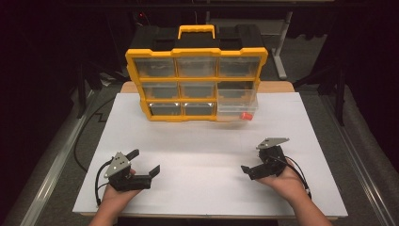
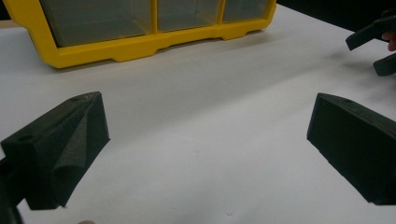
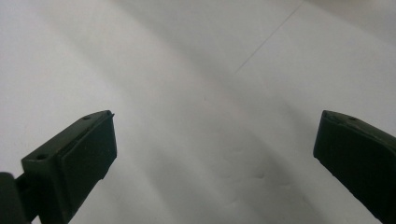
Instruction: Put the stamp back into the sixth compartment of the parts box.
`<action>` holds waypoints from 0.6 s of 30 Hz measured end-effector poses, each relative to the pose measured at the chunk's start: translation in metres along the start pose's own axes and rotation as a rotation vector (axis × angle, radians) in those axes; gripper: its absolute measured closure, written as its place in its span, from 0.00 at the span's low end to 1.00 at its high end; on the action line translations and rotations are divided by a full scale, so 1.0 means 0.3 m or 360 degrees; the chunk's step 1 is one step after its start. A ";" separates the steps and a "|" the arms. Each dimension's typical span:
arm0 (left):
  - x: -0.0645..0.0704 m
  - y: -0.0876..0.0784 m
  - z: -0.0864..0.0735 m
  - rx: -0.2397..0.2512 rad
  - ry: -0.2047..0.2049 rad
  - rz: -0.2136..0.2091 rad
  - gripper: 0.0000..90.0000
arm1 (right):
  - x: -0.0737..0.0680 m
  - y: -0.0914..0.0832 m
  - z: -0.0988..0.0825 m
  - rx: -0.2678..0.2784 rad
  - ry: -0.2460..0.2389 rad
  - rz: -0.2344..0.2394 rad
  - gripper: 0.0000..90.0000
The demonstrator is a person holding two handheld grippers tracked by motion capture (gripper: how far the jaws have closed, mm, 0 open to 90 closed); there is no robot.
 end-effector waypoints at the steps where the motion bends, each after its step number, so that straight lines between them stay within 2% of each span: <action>1: -0.001 0.000 0.000 0.0000 -0.0002 0.0001 0.00 | -0.001 -0.002 0.000 0.0034 0.0014 0.0004 0.00; 5: -0.005 -0.002 0.001 0.0010 -0.0033 -0.0001 0.00 | -0.016 -0.006 0.000 0.0179 0.0095 0.0051 0.00; 9: -0.006 -0.002 -0.001 -0.0002 -0.0030 0.0002 0.00 | -0.032 -0.024 0.007 0.0363 0.0160 0.0065 0.00; 13: -0.010 -0.004 -0.001 -0.0006 -0.0038 -0.0005 0.00 | -0.042 -0.047 0.009 0.0500 0.0194 0.0078 0.00; 18: -0.019 -0.009 -0.003 -0.0003 -0.0051 0.0002 0.00 | -0.038 -0.077 -0.005 0.0645 0.0199 0.0079 0.00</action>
Point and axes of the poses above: each handheld gripper's, and its own axes: y roughly forward along the jaws, z roughly out of its top, x roughly to its right, the point moved 5 cm from there along y, roughly forward along the jaws, and after that the axes turned 8 degrees about y, right-handed, at the moved point
